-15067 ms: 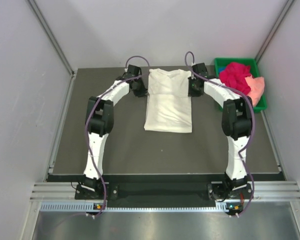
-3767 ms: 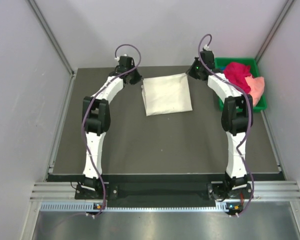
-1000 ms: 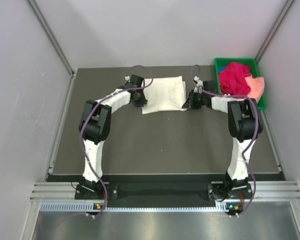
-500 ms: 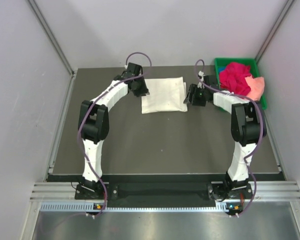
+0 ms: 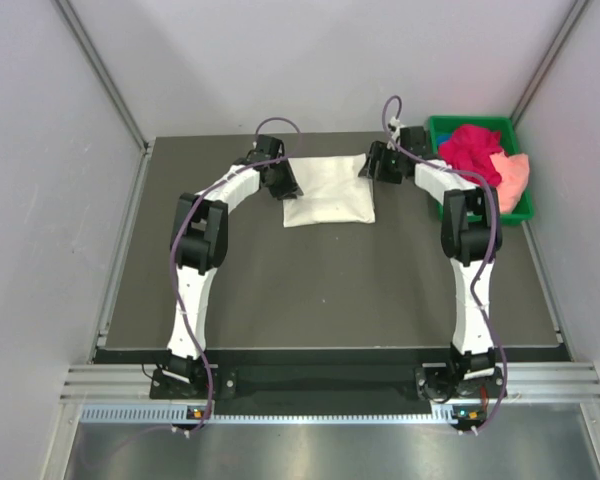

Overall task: Fold and stack the t-shirts
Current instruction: Fold the tshirt

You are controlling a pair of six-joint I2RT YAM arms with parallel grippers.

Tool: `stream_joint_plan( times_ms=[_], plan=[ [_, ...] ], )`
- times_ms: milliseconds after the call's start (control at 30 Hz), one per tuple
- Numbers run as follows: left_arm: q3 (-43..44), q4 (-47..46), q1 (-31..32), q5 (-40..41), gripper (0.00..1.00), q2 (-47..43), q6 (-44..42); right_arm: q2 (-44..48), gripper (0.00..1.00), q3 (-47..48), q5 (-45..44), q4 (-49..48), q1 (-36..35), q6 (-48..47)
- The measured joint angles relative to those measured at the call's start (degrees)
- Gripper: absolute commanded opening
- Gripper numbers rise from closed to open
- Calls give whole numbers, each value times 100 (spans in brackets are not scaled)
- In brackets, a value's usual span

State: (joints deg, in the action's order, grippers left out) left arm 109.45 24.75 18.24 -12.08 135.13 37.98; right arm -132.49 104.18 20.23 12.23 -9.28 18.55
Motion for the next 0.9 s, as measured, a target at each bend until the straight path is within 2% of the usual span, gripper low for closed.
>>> stream_joint_plan(
  times_ms=[167,300,367,400,633,700,767,800,867,900],
  plan=[
    [39,-103,4,105,31,39,-111,-566,60,551,358,-168,155,234],
    [42,-146,13,205,32,39,-232,-918,26,846,621,-417,291,555],
    [44,-170,11,269,32,39,-282,-1073,19,881,835,-623,341,800],
    [44,-179,9,284,33,39,-306,-1167,12,955,949,-713,358,931],
    [201,-20,-181,295,34,42,-400,-1665,2,1224,1445,-1497,422,1801],
    [321,94,-304,293,34,42,-413,-1816,15,1331,1598,-1714,457,2092],
    [450,162,-402,282,34,37,-415,-1917,37,1445,1764,-1825,494,2332],
    [507,203,-446,264,34,31,-415,-1930,51,1467,1823,-1875,503,2391],
    [516,286,-527,203,34,-66,-411,-1895,64,1547,1928,-1869,520,2376],
    [485,308,-544,131,34,-127,-402,-1825,67,1537,1932,-1801,529,2302]
  ],
)
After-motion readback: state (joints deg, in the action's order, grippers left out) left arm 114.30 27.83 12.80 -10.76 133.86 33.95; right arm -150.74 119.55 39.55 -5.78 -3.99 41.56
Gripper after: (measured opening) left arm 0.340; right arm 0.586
